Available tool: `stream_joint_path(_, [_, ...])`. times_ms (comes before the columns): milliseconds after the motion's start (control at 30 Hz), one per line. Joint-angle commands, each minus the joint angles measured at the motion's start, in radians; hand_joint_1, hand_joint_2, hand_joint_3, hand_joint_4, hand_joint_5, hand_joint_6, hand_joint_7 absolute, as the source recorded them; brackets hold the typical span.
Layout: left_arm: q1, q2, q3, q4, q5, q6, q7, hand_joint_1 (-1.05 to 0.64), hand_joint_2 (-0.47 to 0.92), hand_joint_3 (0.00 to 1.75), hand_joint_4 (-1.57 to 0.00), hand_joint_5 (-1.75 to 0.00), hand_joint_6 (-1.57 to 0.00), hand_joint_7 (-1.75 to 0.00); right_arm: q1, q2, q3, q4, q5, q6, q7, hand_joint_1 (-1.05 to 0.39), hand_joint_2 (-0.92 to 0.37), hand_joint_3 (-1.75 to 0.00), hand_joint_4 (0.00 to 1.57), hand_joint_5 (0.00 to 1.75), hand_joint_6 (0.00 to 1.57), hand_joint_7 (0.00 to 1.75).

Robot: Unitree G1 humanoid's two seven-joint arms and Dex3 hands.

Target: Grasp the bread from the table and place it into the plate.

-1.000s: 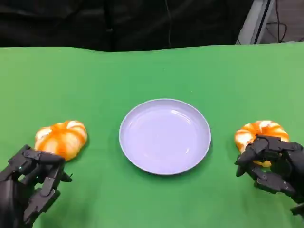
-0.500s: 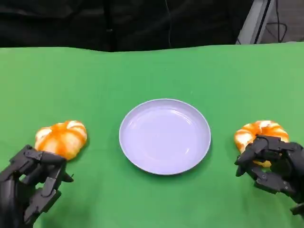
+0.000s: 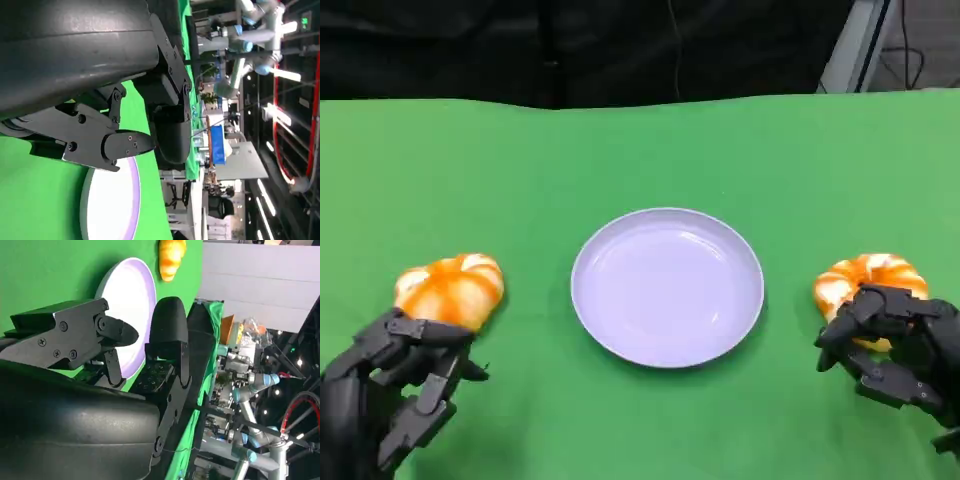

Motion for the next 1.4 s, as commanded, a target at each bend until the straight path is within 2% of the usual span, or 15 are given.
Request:
stream_joint_path(33, [-0.047,0.036,-0.006,0.089,0.05,-0.109,-0.013,-0.19,0.92,0.19,-0.9,-0.64,-1.07,-0.15,-0.005,-0.014,-0.017,-0.001,0.026,0.022,0.014,0.08,-0.85,-0.64,0.81,1.44,0.88,0.99])
stream_joint_path(100, [-0.061,0.048,-0.003,0.131,0.102,-0.163,0.016,-0.22,0.92,0.19,-0.93,-0.37,-1.03,-0.04,-0.006,-0.013,-0.02,0.002,0.026,0.018,0.016,0.08,-0.84,-0.64,0.81,1.44,0.88,0.99])
stream_joint_path(167, [-0.073,0.055,0.0,0.164,0.136,-0.198,0.038,-0.23,0.92,0.19,-0.95,-0.28,-1.0,-0.02,-0.006,-0.013,-0.021,0.003,0.025,0.015,0.017,0.08,-0.84,-0.64,0.81,1.44,0.88,1.0])
stream_joint_path(200, [-0.079,0.058,0.0,0.177,0.145,-0.209,0.046,-0.25,0.92,0.16,-0.95,-0.18,-0.94,-0.01,-0.005,-0.013,-0.02,0.002,0.024,0.015,0.017,0.08,-0.84,-0.65,0.81,1.44,0.88,0.99])
stream_joint_path(267, [-0.088,0.063,-0.001,0.198,0.156,-0.221,0.058,-0.27,0.92,0.15,-0.95,-0.13,-0.91,0.0,-0.003,-0.013,-0.019,0.0,0.018,0.013,0.011,0.08,-0.83,-0.65,0.81,1.44,0.88,1.0])
stream_joint_path(300, [-0.091,0.065,-0.003,0.204,0.158,-0.224,0.063,-0.28,0.92,0.12,-0.92,-0.09,-0.83,0.0,-0.002,-0.013,-0.019,-0.001,0.015,0.012,0.007,0.08,-0.83,-0.66,0.81,1.44,0.88,1.0])
stream_joint_path(500, [-0.098,0.071,-0.011,0.221,0.158,-0.233,0.075,-0.28,0.92,0.1,-0.91,-0.05,-0.78,0.0,-0.001,-0.013,-0.017,-0.002,0.007,0.009,-0.002,0.08,-0.82,-0.68,0.81,1.45,0.88,1.0])
stream_joint_path(633, [-0.123,0.11,-0.002,0.233,0.298,-0.236,0.177,-0.39,0.92,0.12,-0.85,-0.01,-0.65,0.0,0.0,-0.011,-0.02,-0.002,0.021,0.02,0.011,0.08,-0.81,-0.7,0.82,1.45,0.89,0.99])
stream_joint_path(1167, [-0.132,0.159,-0.036,0.212,0.479,-0.232,0.391,-0.39,0.92,0.13,-0.83,0.0,-0.66,-0.01,-0.001,-0.016,-0.03,0.004,0.02,0.013,0.023,0.07,-0.81,-0.68,0.81,1.44,0.89,0.98])
stream_joint_path(1267, [-0.141,0.202,-0.041,0.175,0.669,-0.163,0.533,-0.44,0.92,0.13,-0.78,0.0,-0.64,0.0,-0.002,-0.015,-0.035,0.002,0.03,0.031,0.034,0.07,-0.83,-0.67,0.81,1.45,0.88,0.99])
stream_joint_path(1400, [-0.152,0.232,-0.07,0.163,0.782,-0.125,0.656,-0.49,0.92,0.13,-0.72,0.0,-0.6,0.0,-0.004,-0.018,-0.039,0.008,0.022,0.024,0.031,0.07,-0.84,-0.66,0.82,1.45,0.88,1.01])
